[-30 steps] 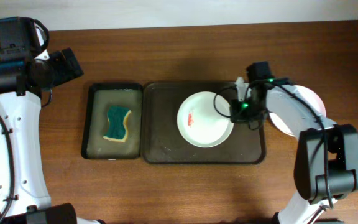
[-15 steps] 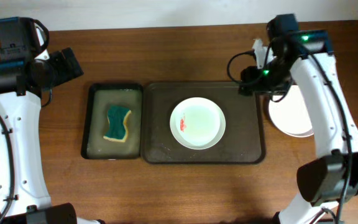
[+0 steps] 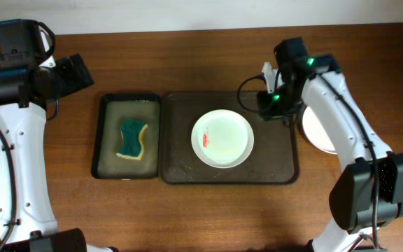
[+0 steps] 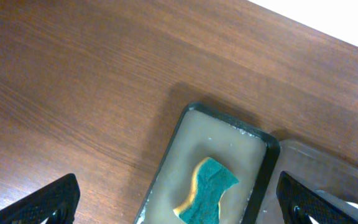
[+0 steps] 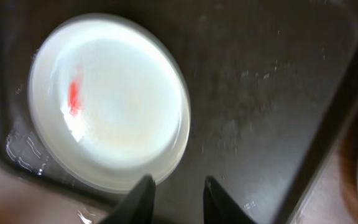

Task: Clean dirty plates on tray and stack at the side
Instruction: 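Move the right gripper back and grip the rim of the last plate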

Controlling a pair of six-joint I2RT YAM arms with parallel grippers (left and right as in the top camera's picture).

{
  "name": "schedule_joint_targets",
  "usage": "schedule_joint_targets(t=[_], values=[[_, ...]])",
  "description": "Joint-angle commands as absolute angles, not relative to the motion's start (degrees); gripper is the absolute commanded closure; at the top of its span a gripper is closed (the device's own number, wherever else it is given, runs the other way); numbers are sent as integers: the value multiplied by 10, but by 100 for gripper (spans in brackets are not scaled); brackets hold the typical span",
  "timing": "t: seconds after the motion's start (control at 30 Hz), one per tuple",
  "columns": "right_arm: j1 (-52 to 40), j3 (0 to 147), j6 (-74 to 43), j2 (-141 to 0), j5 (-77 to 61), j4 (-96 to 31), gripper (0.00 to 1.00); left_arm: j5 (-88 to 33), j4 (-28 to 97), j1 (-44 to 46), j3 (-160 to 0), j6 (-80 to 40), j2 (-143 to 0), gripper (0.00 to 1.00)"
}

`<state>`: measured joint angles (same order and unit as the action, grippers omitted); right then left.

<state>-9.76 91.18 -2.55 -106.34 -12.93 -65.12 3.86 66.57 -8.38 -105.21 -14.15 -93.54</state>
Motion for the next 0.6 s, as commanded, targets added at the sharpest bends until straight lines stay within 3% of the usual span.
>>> schedule_joint_targets(t=[0.0, 0.23, 0.57], values=[[-97, 821, -50, -1064, -131, -566, 70, 39, 665, -86, -1051, -143, -938, 1], [-99, 685, -96, -1065, -136, -422, 70, 39, 665, -86, -1051, -143, -938, 1], [-99, 670, -115, -1065, -176, -396, 71, 39, 665, -86, -1051, -143, -938, 1]])
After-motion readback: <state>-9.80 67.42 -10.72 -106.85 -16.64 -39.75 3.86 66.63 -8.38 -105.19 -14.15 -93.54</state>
